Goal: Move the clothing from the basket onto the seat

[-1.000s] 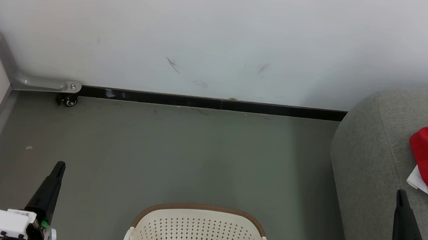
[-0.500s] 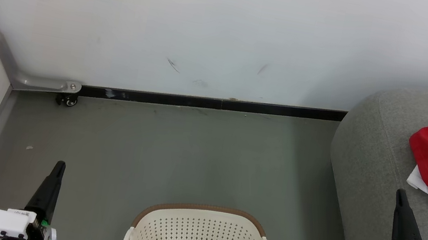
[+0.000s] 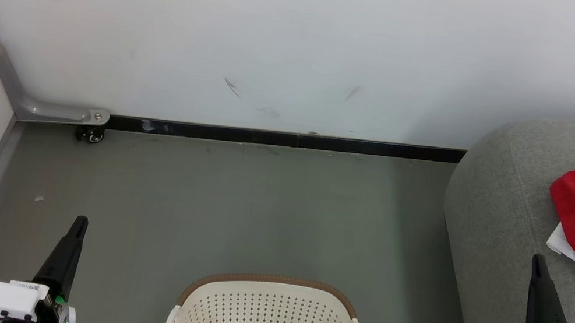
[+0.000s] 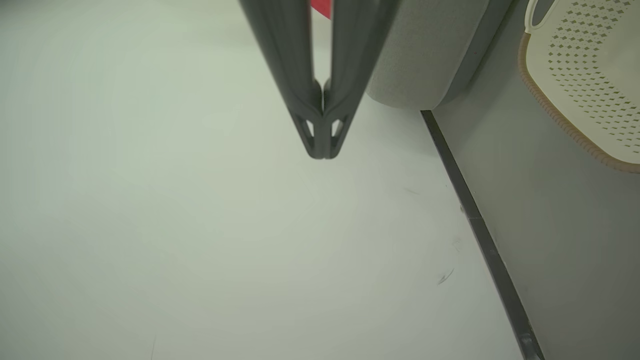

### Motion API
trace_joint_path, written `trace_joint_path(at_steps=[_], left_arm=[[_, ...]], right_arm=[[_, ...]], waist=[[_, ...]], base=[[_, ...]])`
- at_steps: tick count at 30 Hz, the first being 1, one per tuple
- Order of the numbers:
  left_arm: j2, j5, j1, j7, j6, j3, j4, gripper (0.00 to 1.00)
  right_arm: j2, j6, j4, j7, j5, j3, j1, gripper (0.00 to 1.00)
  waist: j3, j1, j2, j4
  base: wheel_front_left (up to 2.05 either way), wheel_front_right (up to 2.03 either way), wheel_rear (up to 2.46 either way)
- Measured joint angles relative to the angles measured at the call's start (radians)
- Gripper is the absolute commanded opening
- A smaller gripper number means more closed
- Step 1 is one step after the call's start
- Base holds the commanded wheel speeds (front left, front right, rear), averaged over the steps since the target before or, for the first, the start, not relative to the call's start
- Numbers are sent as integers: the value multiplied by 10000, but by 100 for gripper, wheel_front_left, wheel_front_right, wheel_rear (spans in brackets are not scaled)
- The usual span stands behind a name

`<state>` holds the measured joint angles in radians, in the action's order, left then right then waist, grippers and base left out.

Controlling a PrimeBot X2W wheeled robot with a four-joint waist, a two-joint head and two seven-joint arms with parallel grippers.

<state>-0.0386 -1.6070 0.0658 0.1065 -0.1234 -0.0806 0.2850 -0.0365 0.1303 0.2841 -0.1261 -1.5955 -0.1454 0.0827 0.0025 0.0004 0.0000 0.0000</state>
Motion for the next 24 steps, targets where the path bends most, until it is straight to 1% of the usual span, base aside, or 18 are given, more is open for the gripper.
trace_joint_path(at_steps=[24], left_arm=[[0, 0, 0, 0, 0, -2, -17, 0]], right_arm=[[0, 0, -38, 44, -10, 31, -3, 0]], waist=[[2, -1, 0, 0]], base=[[0, 0, 0]])
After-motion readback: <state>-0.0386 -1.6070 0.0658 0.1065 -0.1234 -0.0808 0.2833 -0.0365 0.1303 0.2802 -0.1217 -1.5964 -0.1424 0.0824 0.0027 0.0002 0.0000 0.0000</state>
